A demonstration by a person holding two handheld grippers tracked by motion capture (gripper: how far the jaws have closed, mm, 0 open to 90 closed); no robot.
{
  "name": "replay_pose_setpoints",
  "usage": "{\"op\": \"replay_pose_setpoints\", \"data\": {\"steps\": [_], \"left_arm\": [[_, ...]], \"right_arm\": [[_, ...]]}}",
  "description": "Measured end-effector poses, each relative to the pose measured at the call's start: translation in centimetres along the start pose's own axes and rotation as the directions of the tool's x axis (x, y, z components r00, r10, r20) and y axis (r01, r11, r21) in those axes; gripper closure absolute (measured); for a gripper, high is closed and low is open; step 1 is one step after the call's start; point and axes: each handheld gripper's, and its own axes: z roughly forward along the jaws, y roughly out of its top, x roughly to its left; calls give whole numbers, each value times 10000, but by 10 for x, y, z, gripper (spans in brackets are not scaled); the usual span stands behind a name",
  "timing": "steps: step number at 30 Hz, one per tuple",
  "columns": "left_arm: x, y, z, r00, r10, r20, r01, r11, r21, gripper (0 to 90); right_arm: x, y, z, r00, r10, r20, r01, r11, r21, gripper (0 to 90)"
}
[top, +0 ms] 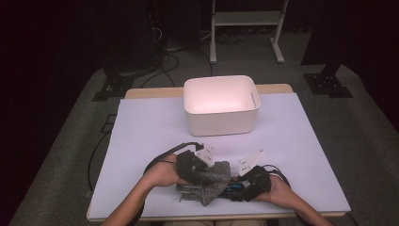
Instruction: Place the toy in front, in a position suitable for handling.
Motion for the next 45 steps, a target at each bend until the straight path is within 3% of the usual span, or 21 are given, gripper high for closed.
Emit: {"op": "replay_pose_setpoints", "data": {"steps": [1,5,10,13,17,20,23,26,29,34,37,40,45], "left_arm": [[-1,-1,-1,10000,21,83,-21,10000,-20,750],[-2,-2,-1,9998,-23,187,25,9999,-115,751],[-1,-4,-4,9994,-190,277,200,9991,-368,751],[2,-6,-8,9988,-395,278,411,9973,-614,751],[6,-7,-16,9986,-513,144,524,9950,-848,750],[8,-5,-22,9987,-506,-45,500,9943,-937,751],[12,0,-25,9983,-474,-348,441,9949,-905,751],[19,2,-22,9959,-571,-700,538,9974,-478,751],[24,-1,-20,9959,-709,-560,675,9959,-595,751],[24,0,-4,9970,-650,-430,644,9978,-129,751],[24,1,-3,9971,-648,-394,643,9979,-123,751],[22,1,-2,9973,-637,-364,634,9979,-92,753],[20,2,-2,9976,-575,-373,572,9983,-90,752]], "right_arm": [[2,2,3,9998,-202,67,202,9998,-8,473],[3,6,1,9996,-270,59,271,9993,-241,461],[7,9,0,9976,-696,10,696,9973,-219,545],[11,8,0,9930,-1176,111,1178,9928,-238,554],[14,11,-2,9834,-1719,580,1731,9848,-155,559],[7,16,-7,9809,-1715,922,1747,9842,-276,560],[-4,22,-10,9800,-1731,985,1793,9821,-582,560],[-13,26,-7,9758,-1882,1111,1942,9799,-461,560],[-16,23,-3,9766,-1851,1099,1882,9820,-188,560],[-20,18,0,9823,-1607,961,1645,9858,-334,557],[-20,15,0,9840,-1520,925,1562,9869,-397,551],[-20,16,-4,9878,-1306,845,1344,9901,-416,461],[-16,9,-15,9866,-1265,1029,1301,9911,-292,452]]}}
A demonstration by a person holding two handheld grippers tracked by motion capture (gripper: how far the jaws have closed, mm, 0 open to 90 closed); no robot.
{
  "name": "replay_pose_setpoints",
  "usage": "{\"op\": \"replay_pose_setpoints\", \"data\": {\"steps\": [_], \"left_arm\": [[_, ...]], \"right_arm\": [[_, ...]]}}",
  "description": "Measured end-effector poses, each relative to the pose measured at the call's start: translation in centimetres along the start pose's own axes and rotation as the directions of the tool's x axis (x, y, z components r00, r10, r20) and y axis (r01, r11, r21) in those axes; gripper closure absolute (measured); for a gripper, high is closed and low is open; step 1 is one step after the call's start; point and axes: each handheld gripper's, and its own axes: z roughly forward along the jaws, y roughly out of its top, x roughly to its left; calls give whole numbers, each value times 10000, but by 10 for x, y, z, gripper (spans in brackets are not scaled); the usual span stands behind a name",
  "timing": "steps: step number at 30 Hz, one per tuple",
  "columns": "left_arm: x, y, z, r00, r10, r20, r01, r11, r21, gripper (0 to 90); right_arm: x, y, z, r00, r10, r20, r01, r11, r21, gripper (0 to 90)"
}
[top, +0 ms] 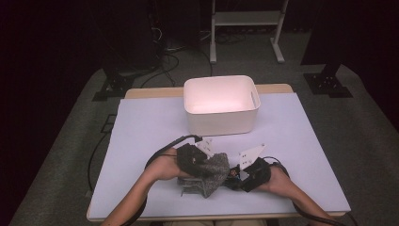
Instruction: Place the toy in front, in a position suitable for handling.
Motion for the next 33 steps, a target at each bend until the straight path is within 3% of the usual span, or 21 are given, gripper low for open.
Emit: {"op": "replay_pose_setpoints", "data": {"steps": [4,8,10,16,18,24,29,33], "left_arm": [[-1,7,-3,9999,113,111,-110,9995,-297,753],[-4,21,-1,9987,447,236,-438,9983,-380,755],[-6,35,7,9965,804,244,-798,9965,-230,755],[-6,49,29,9946,968,378,-977,9949,244,759],[-5,48,34,9944,947,467,-957,9952,191,761],[-6,40,25,9953,948,195,-955,9949,336,762],[-2,11,9,9995,330,14,-330,9994,-33,762],[-1,-4,-3,9997,106,-221,-107,9999,-60,762]], "right_arm": [[3,-7,-2,9999,2,141,-4,9999,136,548],[3,-6,-1,9996,-114,239,109,9997,225,566],[3,-6,-1,9997,-76,243,72,9999,143,567],[4,-8,-1,9997,-20,262,19,10000,29,568],[4,-8,-1,9998,74,200,-73,10000,-11,569],[4,-8,-1,9996,-59,278,60,10000,-7,570],[5,-8,-1,9996,-62,284,62,10000,14,571],[5,-8,-1,9995,-75,294,74,10000,34,570]]}}
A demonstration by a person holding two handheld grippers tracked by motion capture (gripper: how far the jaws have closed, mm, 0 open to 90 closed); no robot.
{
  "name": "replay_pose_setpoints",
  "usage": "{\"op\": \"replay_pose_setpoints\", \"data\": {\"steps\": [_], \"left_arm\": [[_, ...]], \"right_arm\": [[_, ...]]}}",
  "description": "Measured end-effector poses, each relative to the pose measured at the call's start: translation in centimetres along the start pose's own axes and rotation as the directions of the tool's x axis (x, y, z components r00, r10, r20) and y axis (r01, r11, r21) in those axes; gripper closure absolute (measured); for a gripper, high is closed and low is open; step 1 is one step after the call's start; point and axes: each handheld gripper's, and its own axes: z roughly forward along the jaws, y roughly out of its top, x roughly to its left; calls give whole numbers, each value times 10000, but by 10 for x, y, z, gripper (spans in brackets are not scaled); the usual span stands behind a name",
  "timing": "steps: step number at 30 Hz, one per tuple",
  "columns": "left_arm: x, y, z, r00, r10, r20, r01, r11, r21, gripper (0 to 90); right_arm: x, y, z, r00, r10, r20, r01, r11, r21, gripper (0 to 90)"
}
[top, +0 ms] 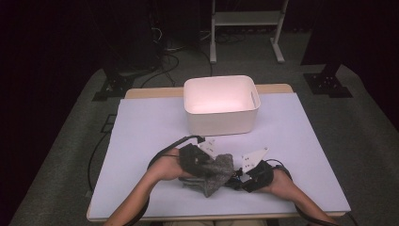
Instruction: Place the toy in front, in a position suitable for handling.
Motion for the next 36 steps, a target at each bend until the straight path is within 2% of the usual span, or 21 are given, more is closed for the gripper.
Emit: {"op": "replay_pose_setpoints", "data": {"steps": [3,6,7,9,13,17,19,22,24,27,32,36], "left_arm": [[3,-14,-12,9991,-322,-269,320,9995,-82,762],[6,-28,-22,9949,-628,-784,642,9978,165,762],[8,-33,-26,9940,-725,-820,737,9972,109,761],[9,-41,-31,9930,-1011,-611,997,9947,-265,762],[7,-41,-30,9940,-967,-515,952,9950,-318,762],[5,-28,-23,9973,-615,-398,605,9979,-248,761],[5,-18,-17,9988,-303,-375,300,9995,-82,761],[2,2,-7,9997,140,-183,-142,9999,-82,762],[-1,16,3,9989,471,78,-471,9989,17,763],[-5,37,21,9948,995,223,-1003,9943,372,763],[-6,58,35,9914,1210,494,-1231,9915,419,762],[-4,56,35,9921,1127,550,-1150,9925,418,763]], "right_arm": [[0,0,0,10000,-14,24,14,10000,26,570],[0,0,0,10000,-9,7,9,10000,12,570],[0,0,0,10000,2,5,-2,10000,8,570],[0,0,0,10000,-22,3,22,10000,4,570],[0,0,0,10000,-1,-15,1,10000,6,570],[0,0,0,10000,32,-6,-32,10000,24,570],[0,0,0,10000,31,3,-31,10000,16,570],[0,0,0,10000,15,14,-15,10000,15,570],[0,0,0,10000,19,13,-19,10000,-4,570],[0,0,0,10000,57,-17,-57,10000,-31,570],[0,-1,0,9999,102,-37,-102,9999,-89,570],[-1,-1,0,9999,81,-71,-82,9999,-121,570]]}}
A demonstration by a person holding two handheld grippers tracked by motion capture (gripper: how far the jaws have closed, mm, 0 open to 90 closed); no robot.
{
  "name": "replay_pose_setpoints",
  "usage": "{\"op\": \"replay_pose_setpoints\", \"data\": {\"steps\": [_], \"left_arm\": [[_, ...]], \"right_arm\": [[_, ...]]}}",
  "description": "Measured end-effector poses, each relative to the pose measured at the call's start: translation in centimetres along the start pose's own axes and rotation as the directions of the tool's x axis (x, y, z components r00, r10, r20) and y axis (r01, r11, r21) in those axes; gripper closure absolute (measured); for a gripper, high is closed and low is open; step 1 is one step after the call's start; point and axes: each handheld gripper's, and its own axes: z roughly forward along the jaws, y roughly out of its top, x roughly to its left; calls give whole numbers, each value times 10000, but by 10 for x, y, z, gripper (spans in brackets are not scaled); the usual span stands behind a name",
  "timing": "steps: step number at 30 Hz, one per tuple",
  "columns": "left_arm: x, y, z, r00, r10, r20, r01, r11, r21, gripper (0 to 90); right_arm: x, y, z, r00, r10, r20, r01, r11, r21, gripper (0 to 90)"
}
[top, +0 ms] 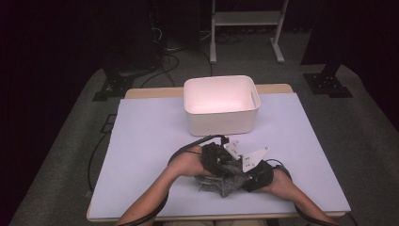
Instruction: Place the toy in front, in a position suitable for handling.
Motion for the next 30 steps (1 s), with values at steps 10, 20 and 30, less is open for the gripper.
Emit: {"op": "replay_pose_setpoints", "data": {"steps": [10,20,30], "left_arm": [[-1,-42,-24,9961,-766,-442,757,9969,-229,762],[-1,-88,-50,9790,-1742,-1060,1717,9846,-323,762],[-2,-60,-38,9906,-1159,-726,1125,9925,-482,761]], "right_arm": [[1,0,0,10000,-49,66,48,10000,34,571],[1,0,0,10000,-3,51,3,10000,30,570],[1,0,0,10000,23,41,-23,10000,33,570]]}}
